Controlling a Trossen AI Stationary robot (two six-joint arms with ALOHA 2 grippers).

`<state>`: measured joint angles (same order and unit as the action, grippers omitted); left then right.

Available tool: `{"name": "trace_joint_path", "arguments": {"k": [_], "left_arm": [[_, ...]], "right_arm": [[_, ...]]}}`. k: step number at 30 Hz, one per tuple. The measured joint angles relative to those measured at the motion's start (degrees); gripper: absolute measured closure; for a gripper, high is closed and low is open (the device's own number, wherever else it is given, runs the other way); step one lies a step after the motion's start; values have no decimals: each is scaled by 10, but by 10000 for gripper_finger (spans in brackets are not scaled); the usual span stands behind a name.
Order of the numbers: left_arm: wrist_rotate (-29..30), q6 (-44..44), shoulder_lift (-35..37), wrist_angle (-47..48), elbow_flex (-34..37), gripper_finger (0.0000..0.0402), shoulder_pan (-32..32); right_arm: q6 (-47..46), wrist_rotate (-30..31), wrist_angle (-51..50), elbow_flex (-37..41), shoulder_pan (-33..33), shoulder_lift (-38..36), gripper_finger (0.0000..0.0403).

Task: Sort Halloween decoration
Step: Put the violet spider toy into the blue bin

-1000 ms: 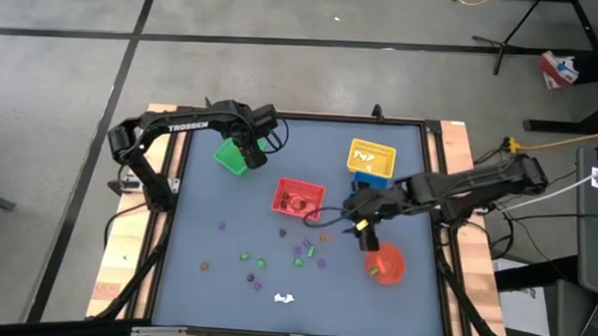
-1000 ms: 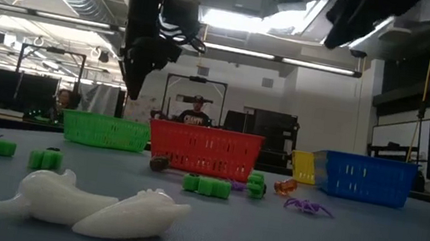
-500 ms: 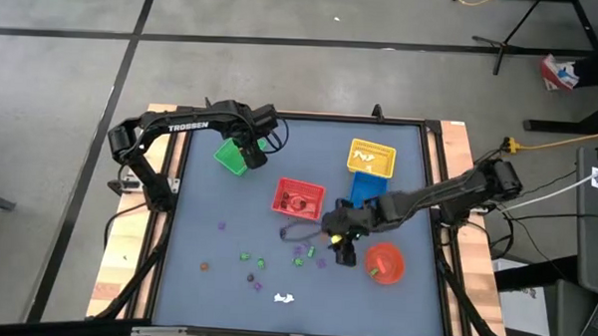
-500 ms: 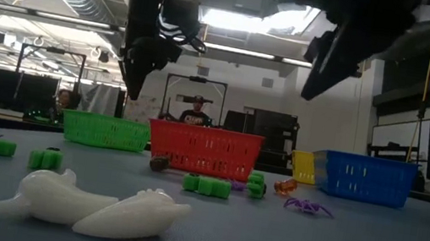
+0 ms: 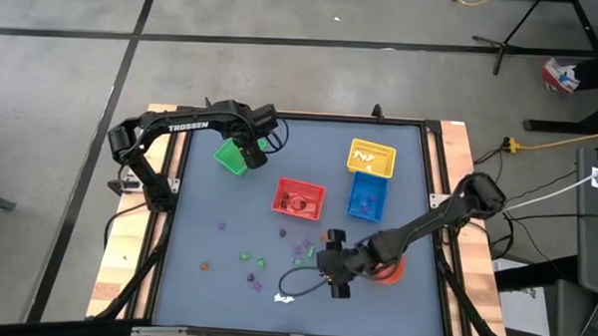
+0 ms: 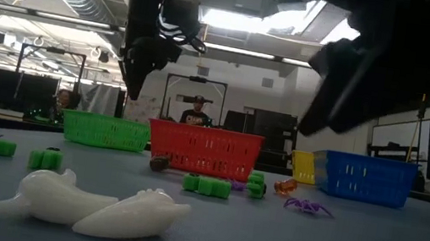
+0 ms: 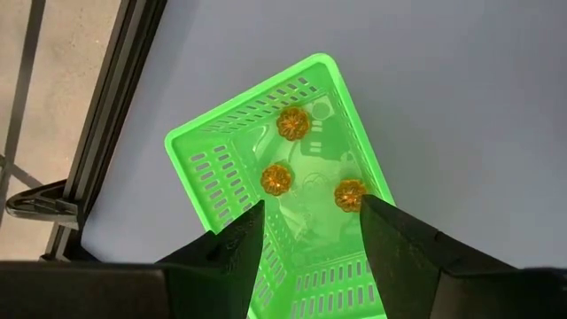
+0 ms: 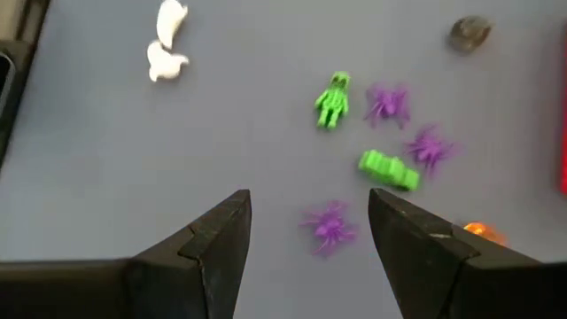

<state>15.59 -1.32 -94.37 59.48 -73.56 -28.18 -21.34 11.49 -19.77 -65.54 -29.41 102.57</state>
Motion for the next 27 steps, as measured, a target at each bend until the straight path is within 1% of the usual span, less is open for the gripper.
{"name": "trace_joint_path", "arguments": {"k": [6, 9, 14, 17, 27], "left_arm": [[0, 0, 0, -1, 0, 230, 0], [0, 0, 0, -1, 0, 230, 0], [0, 0, 0, -1, 0, 230, 0], [0, 0, 0, -2, 0, 230, 0], [0, 0, 0, -3, 0, 230, 0]], "right_arm": [[-9, -4, 1, 0, -2, 9, 176], [-12, 10, -1, 0, -1, 14, 176], [-79, 19, -2, 0, -2, 31, 176], [-104, 25, -1, 0, -2, 44, 176], [-114, 53, -1, 0, -2, 81, 176]]}}
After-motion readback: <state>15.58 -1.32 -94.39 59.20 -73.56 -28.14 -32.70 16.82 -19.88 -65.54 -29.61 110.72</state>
